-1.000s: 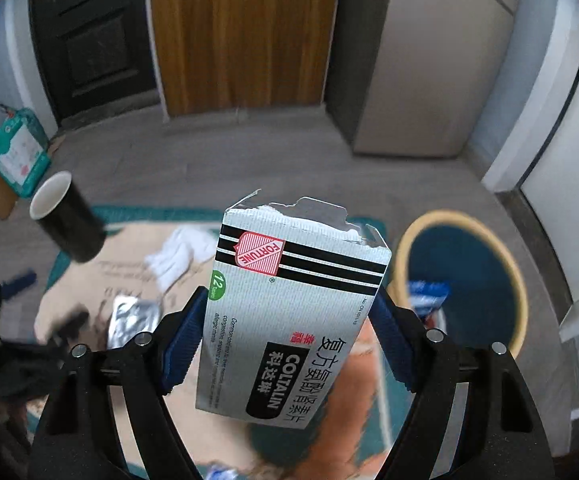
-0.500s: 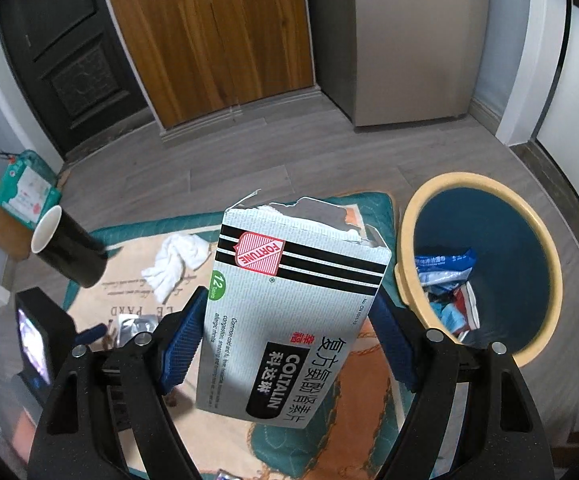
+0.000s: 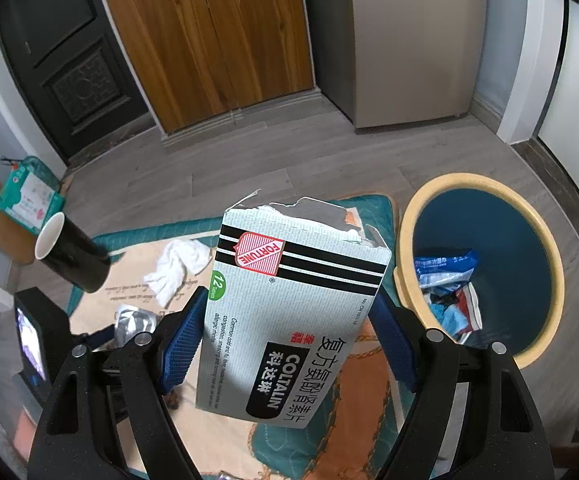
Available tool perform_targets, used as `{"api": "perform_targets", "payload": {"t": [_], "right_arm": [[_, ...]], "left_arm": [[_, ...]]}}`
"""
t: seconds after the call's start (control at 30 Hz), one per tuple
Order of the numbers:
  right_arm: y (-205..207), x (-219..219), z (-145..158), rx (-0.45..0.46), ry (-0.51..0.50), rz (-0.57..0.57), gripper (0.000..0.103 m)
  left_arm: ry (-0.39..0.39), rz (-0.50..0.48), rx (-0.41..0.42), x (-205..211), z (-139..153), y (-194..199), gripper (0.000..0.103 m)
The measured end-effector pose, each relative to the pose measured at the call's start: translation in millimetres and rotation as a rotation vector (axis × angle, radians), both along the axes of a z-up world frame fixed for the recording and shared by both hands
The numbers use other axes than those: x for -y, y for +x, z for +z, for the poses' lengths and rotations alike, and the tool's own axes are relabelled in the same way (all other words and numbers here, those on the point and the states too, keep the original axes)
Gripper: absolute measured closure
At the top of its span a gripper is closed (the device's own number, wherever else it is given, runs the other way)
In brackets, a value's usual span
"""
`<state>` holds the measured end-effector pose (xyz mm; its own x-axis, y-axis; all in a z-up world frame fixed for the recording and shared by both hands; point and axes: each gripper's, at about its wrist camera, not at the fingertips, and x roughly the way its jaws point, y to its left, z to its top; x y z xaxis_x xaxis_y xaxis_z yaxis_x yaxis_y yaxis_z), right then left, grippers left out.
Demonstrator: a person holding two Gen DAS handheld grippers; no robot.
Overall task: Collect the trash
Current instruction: 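Carry the foil tray and medicine box over the bin and open both tools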
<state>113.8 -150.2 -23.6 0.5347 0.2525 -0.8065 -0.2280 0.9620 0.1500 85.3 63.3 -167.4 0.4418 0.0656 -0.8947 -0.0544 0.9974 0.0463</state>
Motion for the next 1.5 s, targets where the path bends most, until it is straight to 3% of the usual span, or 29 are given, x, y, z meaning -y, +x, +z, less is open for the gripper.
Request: {"api": "perform_targets", "payload": {"t": [0.4, 0.67, 1.23, 1.5], "right_arm": [[4, 16, 8, 0.024, 0.012, -0.023, 0.024], [13, 50, 8, 0.024, 0.029, -0.065, 0.024], [30, 153, -3, 0.011, 0.043, -0.243, 0.024], [45, 196, 0, 0.052, 0.049, -0.344, 0.024]], "left_arm": [[0.056, -0.054, 0.061, 22, 22, 3, 0.034], [0.074, -0.1, 0.089, 54, 32, 11, 0.034], [0.043, -0.268, 0.182, 154, 63, 45, 0.034], [-0.023, -0.369, 0.245, 192, 114, 72, 0.034]]}}
